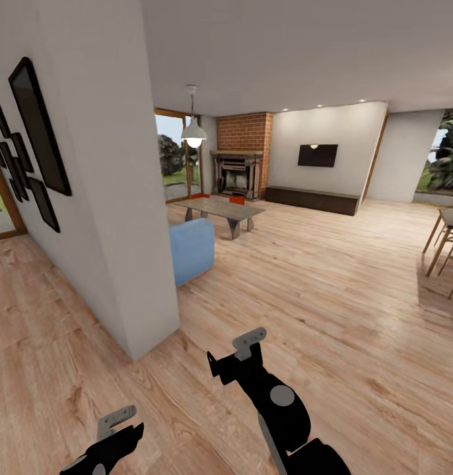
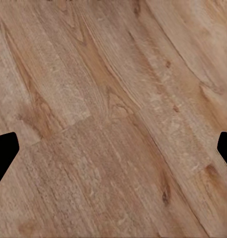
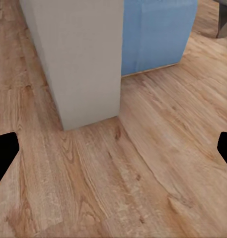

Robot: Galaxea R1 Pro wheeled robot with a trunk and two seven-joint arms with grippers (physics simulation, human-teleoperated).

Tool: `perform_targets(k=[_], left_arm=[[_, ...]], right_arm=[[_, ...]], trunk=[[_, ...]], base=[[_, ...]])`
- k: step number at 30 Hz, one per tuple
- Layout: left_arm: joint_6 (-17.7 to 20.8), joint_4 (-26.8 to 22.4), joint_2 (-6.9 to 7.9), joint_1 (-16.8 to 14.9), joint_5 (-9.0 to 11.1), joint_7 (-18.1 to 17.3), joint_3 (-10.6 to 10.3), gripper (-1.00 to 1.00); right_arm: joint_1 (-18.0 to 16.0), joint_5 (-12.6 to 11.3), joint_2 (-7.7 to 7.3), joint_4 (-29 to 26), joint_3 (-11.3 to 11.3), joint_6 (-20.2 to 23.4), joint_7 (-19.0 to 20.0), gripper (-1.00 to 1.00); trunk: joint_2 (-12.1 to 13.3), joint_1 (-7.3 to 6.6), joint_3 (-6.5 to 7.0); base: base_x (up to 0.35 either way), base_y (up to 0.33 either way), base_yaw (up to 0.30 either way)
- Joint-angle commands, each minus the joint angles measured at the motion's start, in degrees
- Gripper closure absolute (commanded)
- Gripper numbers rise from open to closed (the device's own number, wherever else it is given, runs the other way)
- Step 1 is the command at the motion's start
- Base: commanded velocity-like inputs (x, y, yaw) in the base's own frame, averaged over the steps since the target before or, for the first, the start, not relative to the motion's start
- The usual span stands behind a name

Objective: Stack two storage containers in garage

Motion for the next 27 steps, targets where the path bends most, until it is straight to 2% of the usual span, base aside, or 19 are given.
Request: perform_targets(k=[1, 27], left_arm=[[0.0, 0.0, 0.00, 0.0, 0.0, 0.0, 0.0, -1.00], [0.0, 0.0, 0.00, 0.0, 0.0, 0.0, 0.0, -1.00]], right_arm=[[0.0, 0.0, 0.00, 0.0, 0.0, 0.0, 0.0, -1.00], [0.0, -0.2, 0.00, -0.7, -0.2, -0.1, 0.0, -1.00]], trunk=[[0.0, 0.00, 0.00], [0.0, 0.00, 0.00]], base=[[0.327, -0.149, 0.000], [0.315, -0.172, 0.000]])
